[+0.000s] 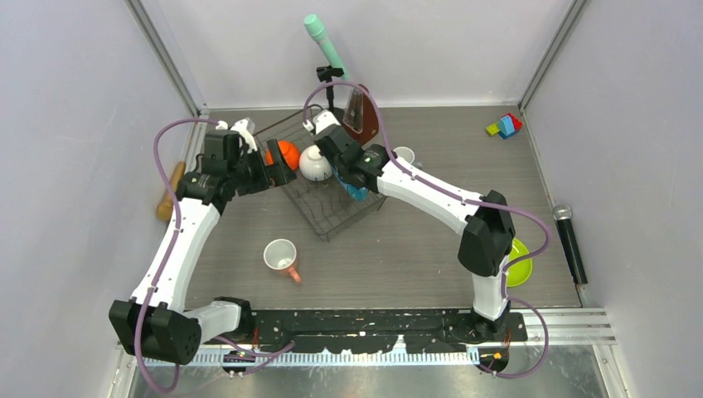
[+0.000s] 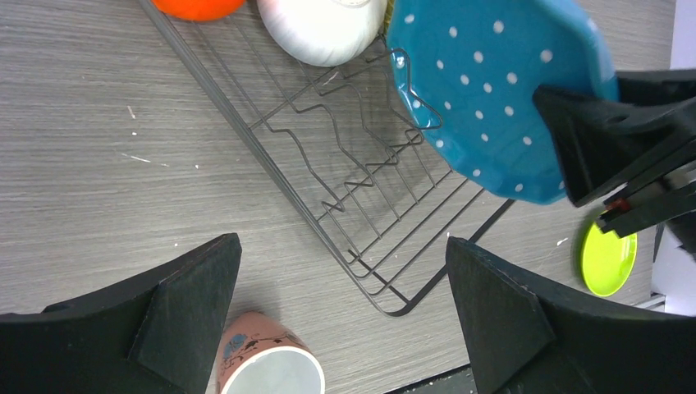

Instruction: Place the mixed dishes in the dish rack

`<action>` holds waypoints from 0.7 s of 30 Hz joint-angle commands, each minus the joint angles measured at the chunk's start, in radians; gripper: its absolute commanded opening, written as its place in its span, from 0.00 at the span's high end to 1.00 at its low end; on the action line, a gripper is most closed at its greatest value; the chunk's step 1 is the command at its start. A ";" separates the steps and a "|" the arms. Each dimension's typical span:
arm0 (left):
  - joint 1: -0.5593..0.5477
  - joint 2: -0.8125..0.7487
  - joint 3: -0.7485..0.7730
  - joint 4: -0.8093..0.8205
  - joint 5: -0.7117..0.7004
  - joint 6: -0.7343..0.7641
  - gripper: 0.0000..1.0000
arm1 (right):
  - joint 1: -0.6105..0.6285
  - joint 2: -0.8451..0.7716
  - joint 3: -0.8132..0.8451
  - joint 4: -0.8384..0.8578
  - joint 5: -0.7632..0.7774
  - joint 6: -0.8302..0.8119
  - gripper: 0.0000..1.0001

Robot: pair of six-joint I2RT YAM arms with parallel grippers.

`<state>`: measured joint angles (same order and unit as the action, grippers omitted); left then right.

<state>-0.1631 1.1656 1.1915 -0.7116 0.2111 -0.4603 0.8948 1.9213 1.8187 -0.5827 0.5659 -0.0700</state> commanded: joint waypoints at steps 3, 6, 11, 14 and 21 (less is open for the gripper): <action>0.004 0.000 -0.008 0.036 0.029 -0.017 0.00 | 0.051 -0.073 -0.022 0.050 0.055 0.035 1.00; 0.005 0.000 -0.016 0.043 0.034 -0.022 0.00 | 0.050 -0.072 -0.055 0.078 0.054 0.064 1.00; 0.005 0.003 -0.024 0.048 0.044 -0.026 0.00 | 0.020 -0.061 -0.075 0.090 0.002 0.137 1.00; 0.004 0.010 -0.022 0.037 0.027 -0.027 0.00 | -0.008 -0.068 -0.085 0.099 -0.061 0.185 1.00; 0.004 0.013 -0.014 0.019 0.001 -0.020 0.00 | -0.034 -0.065 -0.082 0.095 -0.111 0.207 0.76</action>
<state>-0.1631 1.1816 1.1713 -0.7086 0.2268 -0.4831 0.8730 1.9026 1.7229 -0.5728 0.5232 0.0177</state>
